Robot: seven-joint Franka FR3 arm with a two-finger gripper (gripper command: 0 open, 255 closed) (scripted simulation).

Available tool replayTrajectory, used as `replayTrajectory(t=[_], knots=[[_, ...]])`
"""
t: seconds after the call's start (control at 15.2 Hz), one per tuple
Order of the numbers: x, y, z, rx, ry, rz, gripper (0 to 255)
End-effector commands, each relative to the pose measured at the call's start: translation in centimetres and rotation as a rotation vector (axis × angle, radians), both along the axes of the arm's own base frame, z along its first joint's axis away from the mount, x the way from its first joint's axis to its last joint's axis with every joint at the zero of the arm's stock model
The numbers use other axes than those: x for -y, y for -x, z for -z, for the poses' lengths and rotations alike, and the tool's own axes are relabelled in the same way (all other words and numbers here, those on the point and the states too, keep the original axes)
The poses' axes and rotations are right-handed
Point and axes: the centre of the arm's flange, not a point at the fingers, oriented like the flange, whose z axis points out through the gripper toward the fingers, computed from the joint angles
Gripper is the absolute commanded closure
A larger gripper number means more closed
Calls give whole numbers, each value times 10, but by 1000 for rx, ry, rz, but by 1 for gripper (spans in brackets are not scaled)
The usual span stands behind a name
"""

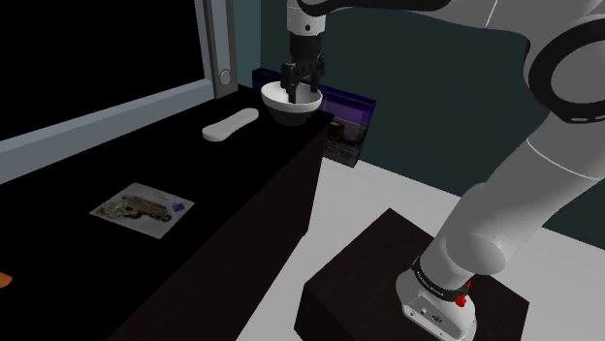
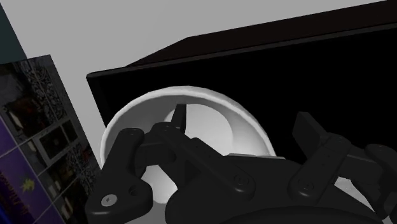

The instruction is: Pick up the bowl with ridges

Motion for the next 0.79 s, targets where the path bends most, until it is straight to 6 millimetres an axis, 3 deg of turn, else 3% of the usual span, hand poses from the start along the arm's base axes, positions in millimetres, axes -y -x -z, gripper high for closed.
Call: replayTrajectory(t=[0.0,0.33,0.73], knots=[[-18,-20,-5,3,6,-13,0],[-55,-67,-14,9,20,-42,0],[-55,-67,17,9,20,-42,0]])
